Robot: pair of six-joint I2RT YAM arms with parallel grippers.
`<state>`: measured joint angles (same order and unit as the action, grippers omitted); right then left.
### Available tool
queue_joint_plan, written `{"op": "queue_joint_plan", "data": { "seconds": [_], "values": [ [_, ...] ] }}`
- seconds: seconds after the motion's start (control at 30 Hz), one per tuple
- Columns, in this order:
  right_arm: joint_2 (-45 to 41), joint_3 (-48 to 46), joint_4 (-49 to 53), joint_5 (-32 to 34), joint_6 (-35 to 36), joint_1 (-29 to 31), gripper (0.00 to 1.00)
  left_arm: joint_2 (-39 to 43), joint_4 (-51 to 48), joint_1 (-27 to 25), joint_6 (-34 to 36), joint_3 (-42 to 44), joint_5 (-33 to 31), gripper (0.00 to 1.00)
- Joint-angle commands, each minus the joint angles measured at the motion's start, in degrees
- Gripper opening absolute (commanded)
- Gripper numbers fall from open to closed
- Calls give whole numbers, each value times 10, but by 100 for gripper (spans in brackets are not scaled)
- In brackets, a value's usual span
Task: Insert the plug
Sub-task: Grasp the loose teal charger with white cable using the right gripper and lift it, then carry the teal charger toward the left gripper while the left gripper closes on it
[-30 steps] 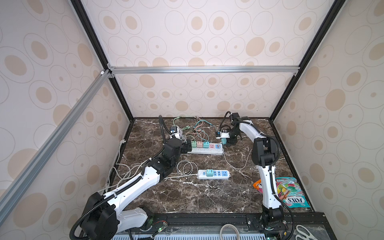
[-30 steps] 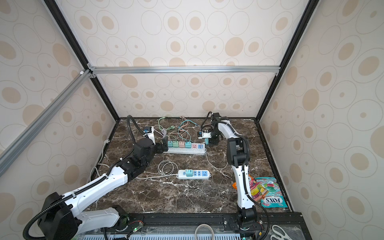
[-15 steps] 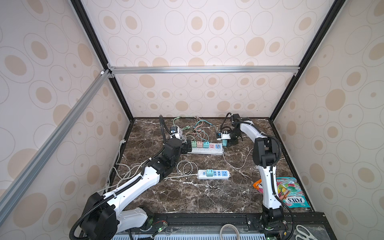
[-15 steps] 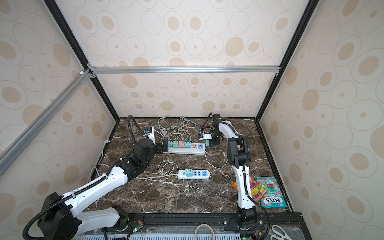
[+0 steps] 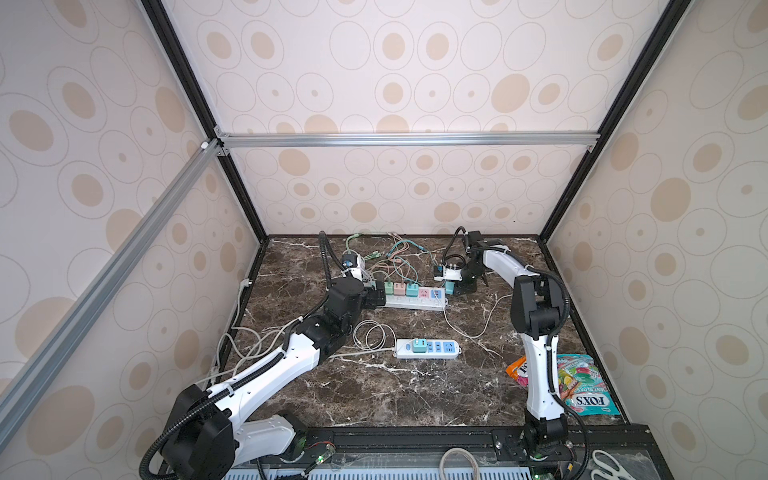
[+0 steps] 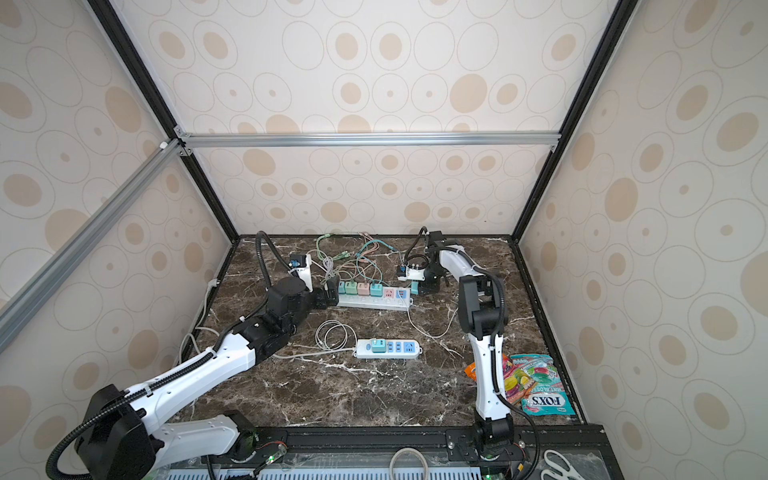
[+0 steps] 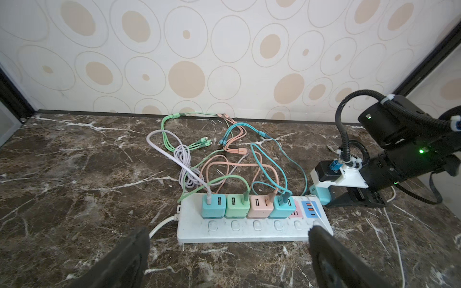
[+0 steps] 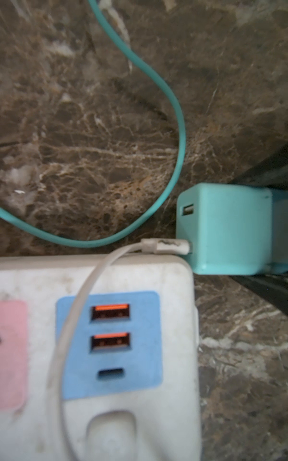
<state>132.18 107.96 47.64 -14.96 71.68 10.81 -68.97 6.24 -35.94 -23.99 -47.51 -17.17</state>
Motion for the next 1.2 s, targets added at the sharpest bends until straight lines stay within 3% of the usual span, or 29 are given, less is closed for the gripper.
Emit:
{"op": "queue_joint_plan", "data": {
  "seconds": [0.0, 0.23, 0.4, 0.53, 0.77, 0.93, 1.17],
  "values": [
    [-74, -56, -64, -37, -33, 0, 30, -16, -8, 3, 13, -24, 44, 98],
    [-205, -236, -273, -16, -104, -1, 2, -66, -28, 0, 36, -61, 151, 98],
    [-316, -405, -483, 5, -235, 2, 0, -86, 11, -5, 25, -64, 190, 98],
    [-384, -521, -626, 58, -302, 18, 0, -102, 26, -8, 20, -74, 213, 98],
    [-491, -612, -626, 70, -328, 49, 0, -137, 23, -11, 15, -101, 270, 98],
    [-561, -643, -615, 63, -385, 69, 0, -182, 6, -17, 15, -152, 317, 98],
    [-625, -700, -633, 40, -388, 88, 0, -237, -26, -38, 19, -228, 380, 98]
  ]
}}
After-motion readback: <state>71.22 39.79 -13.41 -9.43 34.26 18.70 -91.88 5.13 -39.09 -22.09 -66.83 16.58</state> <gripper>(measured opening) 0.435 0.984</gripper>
